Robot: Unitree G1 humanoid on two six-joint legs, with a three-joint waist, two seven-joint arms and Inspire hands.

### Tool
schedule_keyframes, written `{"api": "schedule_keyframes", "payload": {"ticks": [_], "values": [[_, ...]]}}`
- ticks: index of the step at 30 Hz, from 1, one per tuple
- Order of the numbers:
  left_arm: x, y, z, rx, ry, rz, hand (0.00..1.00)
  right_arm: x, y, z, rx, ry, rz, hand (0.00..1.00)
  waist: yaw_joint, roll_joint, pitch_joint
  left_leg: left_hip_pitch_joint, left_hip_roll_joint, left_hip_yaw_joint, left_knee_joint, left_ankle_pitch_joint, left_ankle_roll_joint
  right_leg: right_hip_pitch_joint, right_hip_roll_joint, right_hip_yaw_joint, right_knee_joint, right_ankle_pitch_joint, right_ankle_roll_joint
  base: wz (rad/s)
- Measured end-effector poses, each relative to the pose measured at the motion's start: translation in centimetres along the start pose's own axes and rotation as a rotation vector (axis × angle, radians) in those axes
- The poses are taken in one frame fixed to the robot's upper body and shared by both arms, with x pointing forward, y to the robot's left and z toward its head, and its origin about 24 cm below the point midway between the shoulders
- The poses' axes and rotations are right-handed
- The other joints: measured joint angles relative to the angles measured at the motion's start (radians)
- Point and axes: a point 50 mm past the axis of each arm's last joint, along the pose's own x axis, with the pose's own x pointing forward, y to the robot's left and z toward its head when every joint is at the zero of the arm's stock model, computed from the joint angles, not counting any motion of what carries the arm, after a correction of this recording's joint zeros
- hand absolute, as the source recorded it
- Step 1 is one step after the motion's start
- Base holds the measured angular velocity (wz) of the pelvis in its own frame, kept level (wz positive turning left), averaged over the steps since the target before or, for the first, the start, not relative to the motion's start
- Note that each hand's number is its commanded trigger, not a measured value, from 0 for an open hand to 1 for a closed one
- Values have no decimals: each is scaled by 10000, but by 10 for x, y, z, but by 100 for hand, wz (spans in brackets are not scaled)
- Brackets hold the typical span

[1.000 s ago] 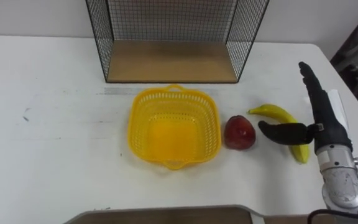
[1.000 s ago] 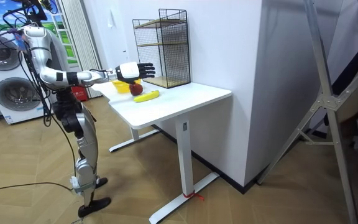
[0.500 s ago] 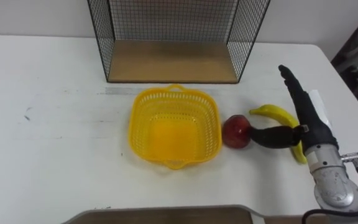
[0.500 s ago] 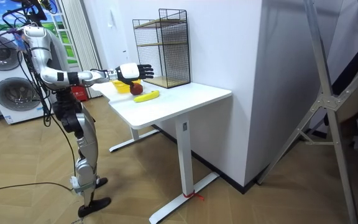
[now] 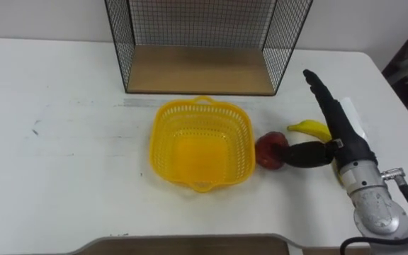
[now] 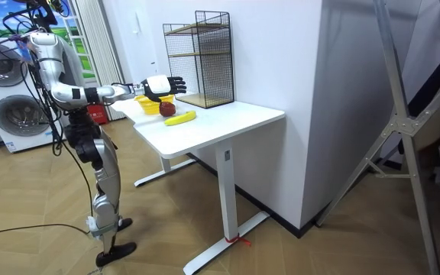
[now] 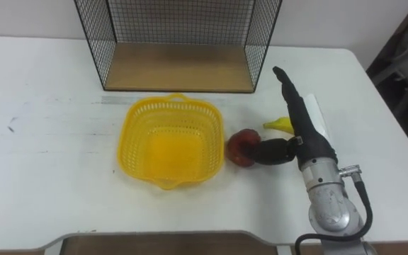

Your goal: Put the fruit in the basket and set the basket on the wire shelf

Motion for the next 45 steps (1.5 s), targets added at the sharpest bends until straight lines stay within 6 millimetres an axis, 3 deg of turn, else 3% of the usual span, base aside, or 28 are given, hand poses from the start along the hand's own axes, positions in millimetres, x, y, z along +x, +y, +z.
{"api": "schedule_keyframes", "payload": {"ticks": [25, 33, 45], "values": [[0, 2, 1, 11, -177, 36, 0, -1, 7, -3, 16, 103, 677, 0, 70, -81, 9, -4, -7, -42, -12, 2, 1, 82, -5, -20, -13, 1, -1, 0], [1, 2, 2, 22, -170, 36, 0, -5, 21, -24, 58, 1036, 1373, 0, 93, -252, 27, -2, -23, -121, 21, 14, 13, 141, -39, -198, -14, 1, 0, 3], [0, 0, -3, 43, -28, -26, 0, -7, 25, -31, 69, 1353, 1620, 0, 115, -218, 48, 5, -24, -98, 27, 15, 14, 153, -33, -199, -13, 2, 1, 0]]}}
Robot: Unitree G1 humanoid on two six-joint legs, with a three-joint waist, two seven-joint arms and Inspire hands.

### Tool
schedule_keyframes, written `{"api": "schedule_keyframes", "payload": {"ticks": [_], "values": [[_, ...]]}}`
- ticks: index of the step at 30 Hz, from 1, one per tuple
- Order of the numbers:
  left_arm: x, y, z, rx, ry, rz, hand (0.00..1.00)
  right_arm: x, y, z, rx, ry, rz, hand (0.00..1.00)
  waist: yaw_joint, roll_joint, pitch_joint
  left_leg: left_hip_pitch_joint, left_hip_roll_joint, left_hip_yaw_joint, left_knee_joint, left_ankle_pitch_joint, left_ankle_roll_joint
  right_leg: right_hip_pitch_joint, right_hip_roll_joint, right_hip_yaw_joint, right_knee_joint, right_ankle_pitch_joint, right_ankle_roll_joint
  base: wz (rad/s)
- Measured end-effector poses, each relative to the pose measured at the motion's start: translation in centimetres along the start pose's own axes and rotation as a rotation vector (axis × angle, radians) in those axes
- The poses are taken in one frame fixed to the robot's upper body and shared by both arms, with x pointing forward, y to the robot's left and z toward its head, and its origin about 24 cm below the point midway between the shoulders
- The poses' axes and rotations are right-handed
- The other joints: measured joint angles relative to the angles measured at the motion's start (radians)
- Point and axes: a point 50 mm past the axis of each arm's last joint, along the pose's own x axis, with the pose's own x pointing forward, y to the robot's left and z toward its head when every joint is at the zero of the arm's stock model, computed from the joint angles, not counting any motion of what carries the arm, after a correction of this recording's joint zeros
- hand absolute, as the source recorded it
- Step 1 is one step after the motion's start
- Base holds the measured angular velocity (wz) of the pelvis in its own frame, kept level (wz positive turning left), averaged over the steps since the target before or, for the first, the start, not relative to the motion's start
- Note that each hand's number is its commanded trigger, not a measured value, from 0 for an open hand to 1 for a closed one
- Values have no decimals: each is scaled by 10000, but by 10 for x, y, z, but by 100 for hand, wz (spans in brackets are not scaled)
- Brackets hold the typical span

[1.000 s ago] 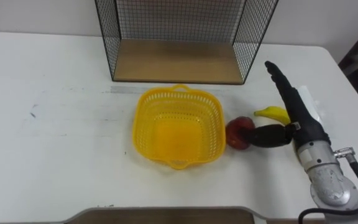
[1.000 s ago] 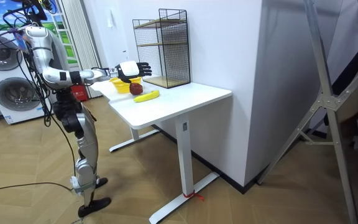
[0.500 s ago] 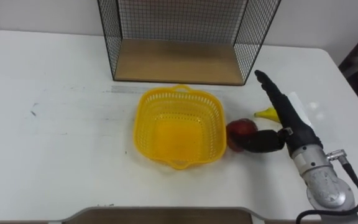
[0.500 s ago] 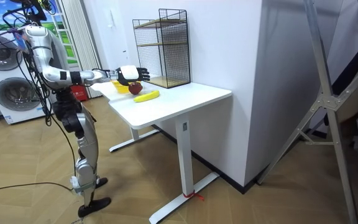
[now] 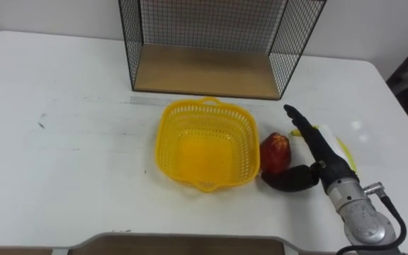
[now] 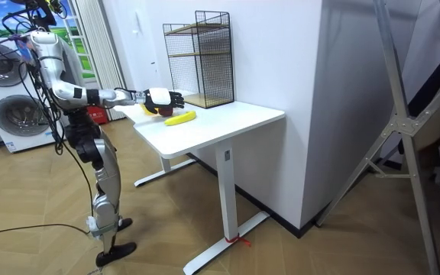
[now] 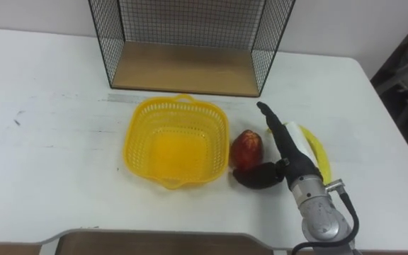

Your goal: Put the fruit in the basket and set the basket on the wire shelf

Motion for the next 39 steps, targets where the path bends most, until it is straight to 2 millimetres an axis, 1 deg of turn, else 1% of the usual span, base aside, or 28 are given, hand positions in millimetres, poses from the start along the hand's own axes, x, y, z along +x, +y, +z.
{"api": "schedule_keyframes", "payload": {"ticks": [7, 10, 12, 13, 14, 15, 16, 17, 20, 21, 22, 24, 27, 29, 31, 36, 39], "values": [[0, 0, 0, 0, 11, -3, 0, 0, 1, 0, 4, 15, 52, 0, 28, 17, 10, 13, 3, 2, -1, 0, 0, 1, 2, 10, 0, 0, 0, 0], [0, -2, -4, 33, 262, -85, 0, -1, 8, -7, 1, 327, 347, 0, 20, 65, 17, 40, 4, 15, -3, -1, 0, -4, 1, 7, -3, 0, 0, 0], [0, -2, -6, 55, 430, -98, 0, -1, 9, -8, 21, 374, 406, 0, -7, 130, 29, -18, 6, 22, 13, 0, 0, -17, 1, 7, 3, 0, 0, 0], [0, -2, -6, 65, 478, -105, 0, -1, 9, -8, 21, 379, 412, 20, -8, 148, 30, -18, 8, 23, 18, 0, 0, -17, 2, 2, 3, 0, 0, 0], [0, -3, -8, 88, 578, -138, 0, -1, 10, -8, 16, 384, 478, 62, -14, 185, 17, -16, 9, 23, 18, -1, 0, -16, 2, -2, 4, 1, -1, 0], [0, -4, -9, 170, 654, -180, 0, -1, 10, -8, 1, 384, 518, 88, -21, 222, -3, -22, 10, 18, 28, 0, 0, -10, 3, -3, 4, 1, -2, 0], [0, -4, -9, 231, 674, -211, 0, -1, 10, -8, -1, 387, 540, 100, -23, 243, -15, -25, 10, 19, 33, -1, 0, -8, 3, -4, 4, 2, -3, 0], [0, -5, -9, 303, 689, -250, 0, -1, 11, -9, 0, 431, 631, 100, -34, 275, -36, -19, 8, 14, 38, -1, 0, 6, 1, -8, 4, 2, -4, 0], [0, -6, -10, 323, 783, -260, 0, -3, 12, -13, 11, 675, 717, 100, -41, 300, -34, 153, 8, 10, 23, -1, 0, 183, 1, -16, -7, 2, -4, 0], [0, -5, -10, 331, 852, -248, 0, -2, 11, -15, -40, 738, 690, 100, -36, 305, -53, 208, 8, -1, 0, -1, 0, 244, 2, -23, -8, 2, -4, 0], [0, -5, -9, 333, 865, -237, 0, -2, 11, -15, -129, 760, 697, 100, -33, 305, -52, 243, 8, -7, -16, -1, 0, 241, 1, -28, -12, 2, -4, 0], [1, -4, -7, 332, 848, -216, 0, 3, 9, -13, -578, 772, 680, 100, -33, 301, -53, 264, 9, -39, -56, -3, -1, 253, 4, -30, -12, 2, -4, 0], [2, -3, -5, 331, 864, -181, 0, 5, 8, -13, -991, 845, 712, 100, -24, 282, -70, 263, 9, -47, -39, -3, -2, 258, 11, -41, -36, 2, -4, 0], [2, -3, -6, 330, 890, -178, 0, 5, 8, -13, -996, 894, 753, 100, -26, 258, -106, 264, 6, -60, -17, -3, -3, 271, 10, -65, -110, 11, -18, 2], [2, -3, -6, 329, 895, -177, 0, 5, 9, -13, -983, 893, 829, 100, -35, 241, -117, 268, 8, -69, -16, -3, -3, 291, 14, -77, -148, 24, -23, 0], [3, -2, -1, 318, 800, -138, 0, 5, 10, -14, -940, 980, 891, 100, -44, 224, -126, 326, 6, -89, -22, -3, -3, 360, 10, -103, -162, 24, -23, 0], [2, -2, -3, 327, 837, -155, 0, 5, 9, -14, -647, 1031, 917, 100, -31, 216, -126, 341, 4, -90, -21, -3, -3, 364, 10, -88, -160, 24, -23, 0]]}}
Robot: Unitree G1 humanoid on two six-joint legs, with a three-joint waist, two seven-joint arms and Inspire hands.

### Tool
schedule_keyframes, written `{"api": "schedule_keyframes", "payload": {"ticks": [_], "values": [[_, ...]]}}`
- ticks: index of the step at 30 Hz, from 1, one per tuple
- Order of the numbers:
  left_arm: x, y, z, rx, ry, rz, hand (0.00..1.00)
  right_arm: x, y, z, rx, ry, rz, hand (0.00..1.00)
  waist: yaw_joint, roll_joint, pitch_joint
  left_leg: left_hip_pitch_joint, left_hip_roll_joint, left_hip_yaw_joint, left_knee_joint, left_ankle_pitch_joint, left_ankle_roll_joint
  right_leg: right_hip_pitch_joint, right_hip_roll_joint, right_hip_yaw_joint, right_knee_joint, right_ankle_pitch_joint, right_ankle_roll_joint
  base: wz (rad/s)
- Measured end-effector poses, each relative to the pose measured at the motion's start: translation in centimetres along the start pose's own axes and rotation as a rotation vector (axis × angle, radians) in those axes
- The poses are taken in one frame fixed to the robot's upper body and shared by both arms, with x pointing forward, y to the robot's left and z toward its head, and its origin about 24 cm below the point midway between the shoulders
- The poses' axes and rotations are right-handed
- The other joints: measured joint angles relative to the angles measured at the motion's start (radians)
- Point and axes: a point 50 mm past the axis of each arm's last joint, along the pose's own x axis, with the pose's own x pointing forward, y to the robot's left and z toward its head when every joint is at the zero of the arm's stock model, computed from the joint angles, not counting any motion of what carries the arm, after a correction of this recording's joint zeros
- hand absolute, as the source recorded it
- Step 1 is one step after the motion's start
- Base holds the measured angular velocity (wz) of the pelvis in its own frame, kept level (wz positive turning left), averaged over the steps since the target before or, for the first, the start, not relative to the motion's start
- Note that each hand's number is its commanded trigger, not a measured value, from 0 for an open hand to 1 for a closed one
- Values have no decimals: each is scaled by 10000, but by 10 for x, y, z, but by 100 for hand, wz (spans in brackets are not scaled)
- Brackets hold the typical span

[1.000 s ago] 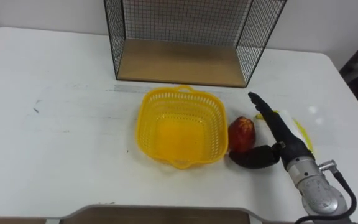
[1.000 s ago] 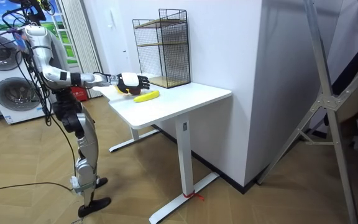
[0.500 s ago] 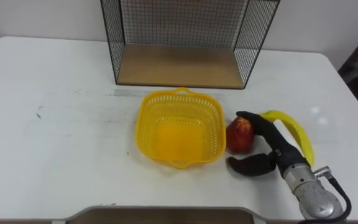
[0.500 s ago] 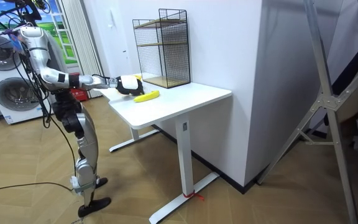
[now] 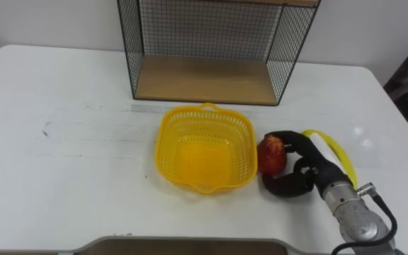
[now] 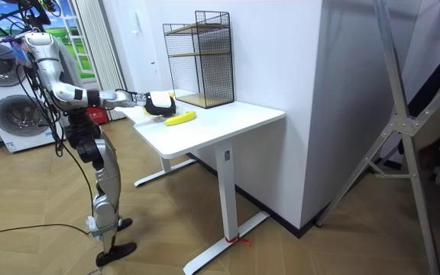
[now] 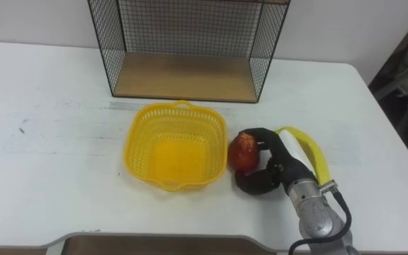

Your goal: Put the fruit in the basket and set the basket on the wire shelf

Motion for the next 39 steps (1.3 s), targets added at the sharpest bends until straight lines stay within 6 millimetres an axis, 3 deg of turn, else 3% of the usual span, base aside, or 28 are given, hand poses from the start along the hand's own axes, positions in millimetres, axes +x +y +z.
{"api": "schedule_keyframes", "payload": {"ticks": [7, 14, 18, 34, 39], "values": [[-2, -3, -8, 28, 202, -64, 0, -2, 2, -9, 2088, 168, 102, 100, -21, -5, 5, -14, 9, 20, -12, -1, -1, -31, 4, 5, 2, 20, 2, 0], [-3, -5, -12, -63, 244, -55, 0, -6, 11, -26, 6297, 512, -537, 100, -198, 48, 15, -63, 4, -1, 33, -6, -1, 42, -16, -146, -2, 24, 8, 4], [-4, -7, -13, -85, 240, -103, 0, -7, 10, -30, 7631, 452, -788, 100, -289, 145, 20, -84, 2, 5, 43, -6, -1, 77, -17, -151, 3, 24, 9, 0], [-5, -15, -15, -153, 360, -276, 0, -6, 10, -26, 8289, 308, -1051, 100, -305, 301, 3, -105, 6, 33, 1, -5, -2, 5, -4, -135, 3, 24, 9, 0], [-5, -15, -15, -141, 363, -293, 0, -5, 4, -16, 8261, -93, -1294, 100, -294, 437, -46, -168, 1, 34, 23, 1, -2, -89, -6, -123, 4, 24, 9, 0]]}}
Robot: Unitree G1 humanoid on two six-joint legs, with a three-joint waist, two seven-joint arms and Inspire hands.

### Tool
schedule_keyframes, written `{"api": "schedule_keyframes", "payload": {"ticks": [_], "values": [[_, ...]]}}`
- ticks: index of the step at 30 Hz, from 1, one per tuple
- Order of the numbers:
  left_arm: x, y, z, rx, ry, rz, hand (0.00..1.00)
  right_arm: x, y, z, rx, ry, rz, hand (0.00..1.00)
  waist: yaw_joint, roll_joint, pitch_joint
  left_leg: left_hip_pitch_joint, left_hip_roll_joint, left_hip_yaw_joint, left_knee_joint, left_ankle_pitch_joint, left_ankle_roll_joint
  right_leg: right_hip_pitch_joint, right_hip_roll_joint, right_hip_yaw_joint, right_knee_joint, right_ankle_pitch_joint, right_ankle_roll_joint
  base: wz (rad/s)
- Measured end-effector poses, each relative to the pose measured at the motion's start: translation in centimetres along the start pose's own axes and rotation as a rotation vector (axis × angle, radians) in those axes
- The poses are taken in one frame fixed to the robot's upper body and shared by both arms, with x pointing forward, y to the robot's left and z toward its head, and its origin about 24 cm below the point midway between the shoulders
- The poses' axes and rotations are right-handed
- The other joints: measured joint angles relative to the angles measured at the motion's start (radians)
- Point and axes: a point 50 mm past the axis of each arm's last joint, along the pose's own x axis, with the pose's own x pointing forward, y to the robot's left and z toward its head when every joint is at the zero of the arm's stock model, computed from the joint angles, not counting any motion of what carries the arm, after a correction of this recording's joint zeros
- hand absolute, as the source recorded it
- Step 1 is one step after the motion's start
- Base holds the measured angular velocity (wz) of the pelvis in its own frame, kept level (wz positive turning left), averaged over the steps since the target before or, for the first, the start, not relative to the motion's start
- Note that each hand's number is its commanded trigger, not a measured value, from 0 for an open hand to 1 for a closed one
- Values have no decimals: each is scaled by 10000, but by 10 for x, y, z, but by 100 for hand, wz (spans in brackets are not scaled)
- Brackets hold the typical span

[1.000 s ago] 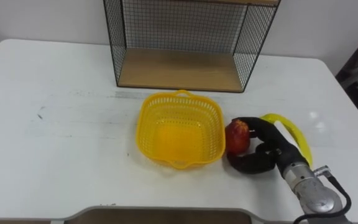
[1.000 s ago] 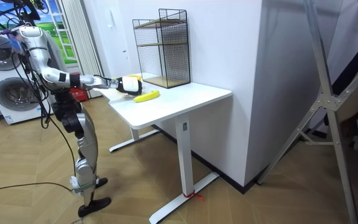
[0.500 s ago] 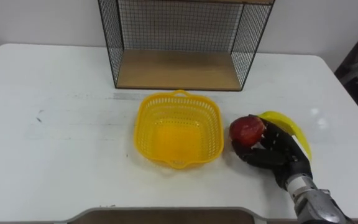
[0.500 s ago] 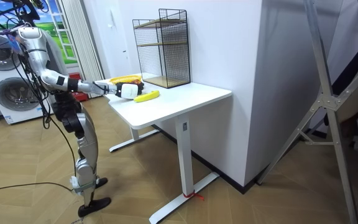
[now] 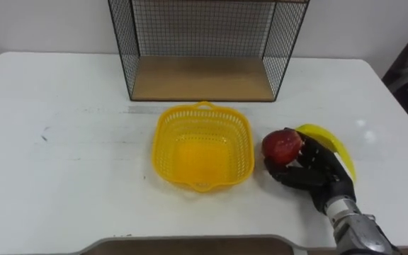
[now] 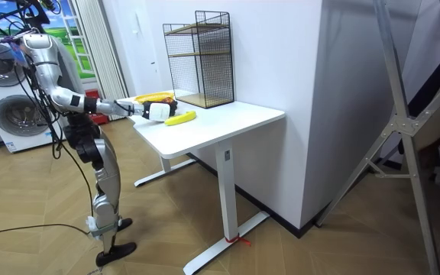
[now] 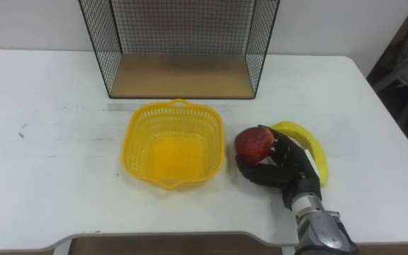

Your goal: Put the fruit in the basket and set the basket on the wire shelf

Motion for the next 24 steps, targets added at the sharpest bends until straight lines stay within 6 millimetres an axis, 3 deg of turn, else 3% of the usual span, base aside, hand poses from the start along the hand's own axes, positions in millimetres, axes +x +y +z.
{"api": "schedule_keyframes", "payload": {"ticks": [5, 12, 17, 24], "values": [[0, -1, -1, 24, -16, -37, 0, 0, 9, 22, -156, -905, 462, 100, 20, 19, 18, 19, 10, -2, -38, 18, -21, -71, 11, 13, 5, 0, 0, 0], [0, -2, -1, 63, -49, -72, 0, -3, 25, 53, -280, -2226, 1323, 100, 73, -103, 120, 105, 9, 35, -72, 18, -21, -7, 6, 13, -4, 0, 0, -1], [0, -1, 0, 70, -62, -72, 0, -6, 35, 66, -480, -2796, 1891, 100, 89, -75, 115, 55, 16, 75, -51, 18, -21, -61, 15, 41, 14, 0, 0, -2], [1, 1, 7, 116, -237, -28, 0, -9, 43, 76, -2127, -3322, 2165, 100, 229, -41, 33, -42, 19, 92, -46, 18, -22, -197, 14, 57, 30, 2, -3, 0]]}}
